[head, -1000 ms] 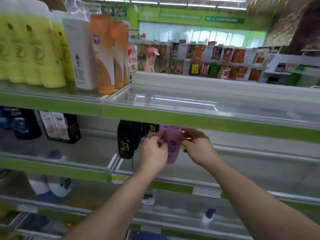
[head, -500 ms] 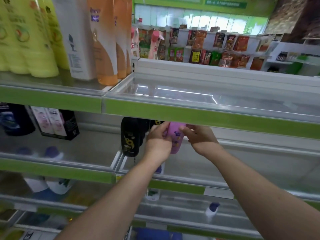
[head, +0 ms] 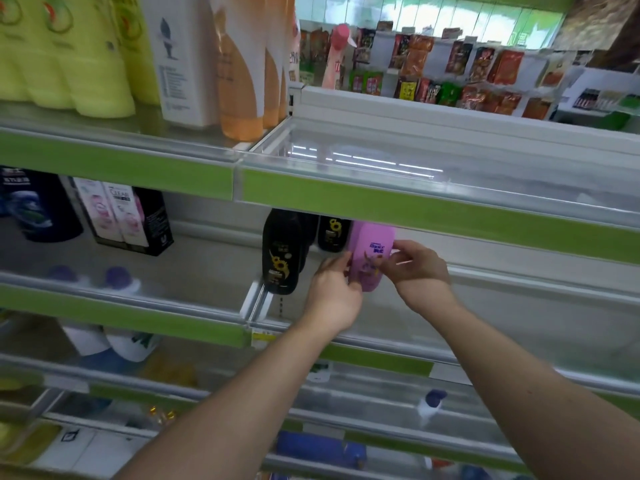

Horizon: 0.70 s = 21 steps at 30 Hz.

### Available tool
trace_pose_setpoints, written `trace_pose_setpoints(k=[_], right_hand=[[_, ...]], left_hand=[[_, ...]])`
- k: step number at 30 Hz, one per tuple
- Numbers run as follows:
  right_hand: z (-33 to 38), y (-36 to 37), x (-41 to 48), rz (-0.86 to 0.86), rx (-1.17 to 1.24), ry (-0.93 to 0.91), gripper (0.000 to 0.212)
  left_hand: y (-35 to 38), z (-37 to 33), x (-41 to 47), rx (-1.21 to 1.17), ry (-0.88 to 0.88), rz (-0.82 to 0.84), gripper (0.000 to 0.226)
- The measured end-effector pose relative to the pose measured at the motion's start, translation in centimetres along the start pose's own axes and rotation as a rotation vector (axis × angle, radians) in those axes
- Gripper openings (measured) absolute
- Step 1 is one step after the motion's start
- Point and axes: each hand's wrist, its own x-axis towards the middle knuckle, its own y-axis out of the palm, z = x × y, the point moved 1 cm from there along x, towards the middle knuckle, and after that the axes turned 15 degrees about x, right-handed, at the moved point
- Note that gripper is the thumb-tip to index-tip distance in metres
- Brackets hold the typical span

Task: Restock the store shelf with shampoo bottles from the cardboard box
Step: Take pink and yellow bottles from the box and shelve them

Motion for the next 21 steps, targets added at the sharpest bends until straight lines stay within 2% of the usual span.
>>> trace_pose_setpoints(k=[13,21], right_hand=[[-1.0,1.7,0.3,-0.089,-0.052,0.029,0.027],[-0.8,2.2,0.5,-0.11,-0.055,0.026,0.028]], left_hand=[[-0.3,0.1,1.0,0.038,-0.004,0.031,0.056],[-0.4,-0.3,1.3,0.022,0.006,0.034,0.048]])
